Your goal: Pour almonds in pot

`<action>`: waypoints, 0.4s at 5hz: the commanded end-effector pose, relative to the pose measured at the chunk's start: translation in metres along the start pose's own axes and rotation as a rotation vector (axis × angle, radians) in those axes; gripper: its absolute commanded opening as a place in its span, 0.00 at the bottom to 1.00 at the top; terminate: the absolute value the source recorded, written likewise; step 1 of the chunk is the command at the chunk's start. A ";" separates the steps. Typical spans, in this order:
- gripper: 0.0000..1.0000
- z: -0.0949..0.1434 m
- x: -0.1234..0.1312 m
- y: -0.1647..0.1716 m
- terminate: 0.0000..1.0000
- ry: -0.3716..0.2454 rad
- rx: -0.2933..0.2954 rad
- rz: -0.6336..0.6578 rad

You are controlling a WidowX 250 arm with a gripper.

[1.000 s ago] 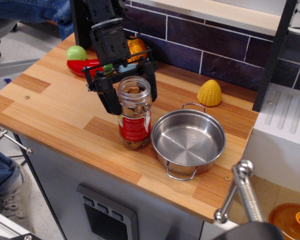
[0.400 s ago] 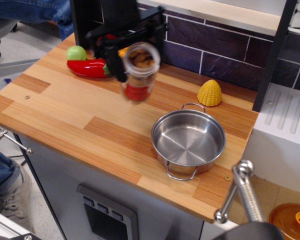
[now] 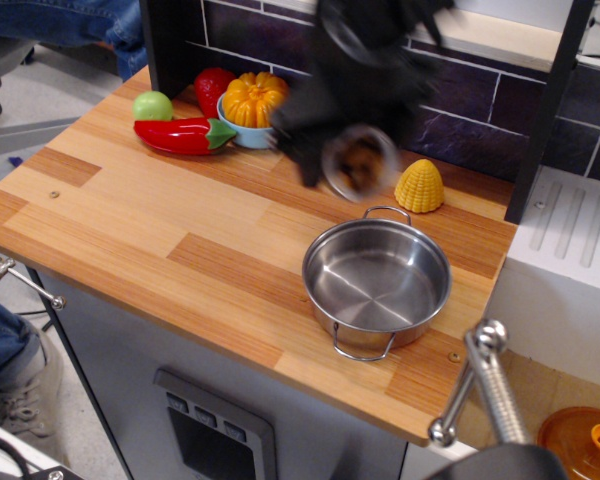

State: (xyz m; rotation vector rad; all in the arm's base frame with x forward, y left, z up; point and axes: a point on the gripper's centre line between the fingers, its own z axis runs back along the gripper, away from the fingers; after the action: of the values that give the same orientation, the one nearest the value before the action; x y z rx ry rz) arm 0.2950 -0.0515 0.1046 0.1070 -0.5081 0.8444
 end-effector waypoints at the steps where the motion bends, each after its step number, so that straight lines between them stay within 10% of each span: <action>1: 0.00 -0.006 0.005 -0.010 0.00 -0.333 -0.077 -0.091; 2: 0.00 -0.010 0.010 -0.012 0.00 -0.424 -0.076 -0.078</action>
State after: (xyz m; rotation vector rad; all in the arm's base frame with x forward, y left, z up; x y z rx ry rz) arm 0.3127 -0.0529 0.0973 0.2615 -0.9215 0.7195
